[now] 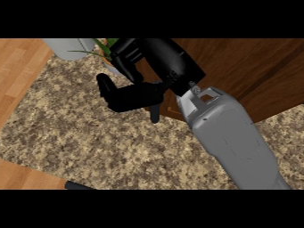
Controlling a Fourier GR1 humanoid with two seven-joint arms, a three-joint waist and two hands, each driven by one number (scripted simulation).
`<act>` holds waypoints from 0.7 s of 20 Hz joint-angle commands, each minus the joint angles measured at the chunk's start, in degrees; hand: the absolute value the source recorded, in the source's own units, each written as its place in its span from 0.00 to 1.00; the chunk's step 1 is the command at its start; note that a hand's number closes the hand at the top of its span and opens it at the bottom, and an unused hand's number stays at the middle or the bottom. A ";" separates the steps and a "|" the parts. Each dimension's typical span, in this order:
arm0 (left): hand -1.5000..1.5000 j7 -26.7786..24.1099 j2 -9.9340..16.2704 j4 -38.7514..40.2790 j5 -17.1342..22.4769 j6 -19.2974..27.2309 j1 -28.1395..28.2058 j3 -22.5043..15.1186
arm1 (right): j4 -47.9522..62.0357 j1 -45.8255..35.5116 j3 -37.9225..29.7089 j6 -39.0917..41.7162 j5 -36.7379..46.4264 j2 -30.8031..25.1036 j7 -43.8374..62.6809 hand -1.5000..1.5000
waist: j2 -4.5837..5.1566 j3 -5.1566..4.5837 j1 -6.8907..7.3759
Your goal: Pick up the wine, place it into the cabinet and close the cabinet
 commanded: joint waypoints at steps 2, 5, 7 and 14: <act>1.00 0.22 -0.34 0.45 -0.55 -0.05 -1.48 -0.17 | 11.42 -7.13 -5.83 -2.73 -3.76 0.09 -2.28 1.00 | 1.14 -0.06 0.21; 1.00 0.70 0.04 0.68 0.43 -0.15 -1.51 0.66 | 13.79 -7.62 -8.21 -3.29 -5.03 0.09 -2.22 1.00 | 1.05 0.03 -0.57; 1.00 0.78 -0.60 0.96 0.55 0.19 -1.68 0.38 | 15.24 -6.98 -8.61 -4.76 -7.02 0.09 -2.04 1.00 | 1.15 0.01 -1.12; 1.00 0.43 -1.59 2.14 0.37 0.62 -1.19 0.15 | 19.07 -5.62 -7.75 -4.61 -7.73 -4.27 -2.28 1.00 | 0.98 -0.07 -3.54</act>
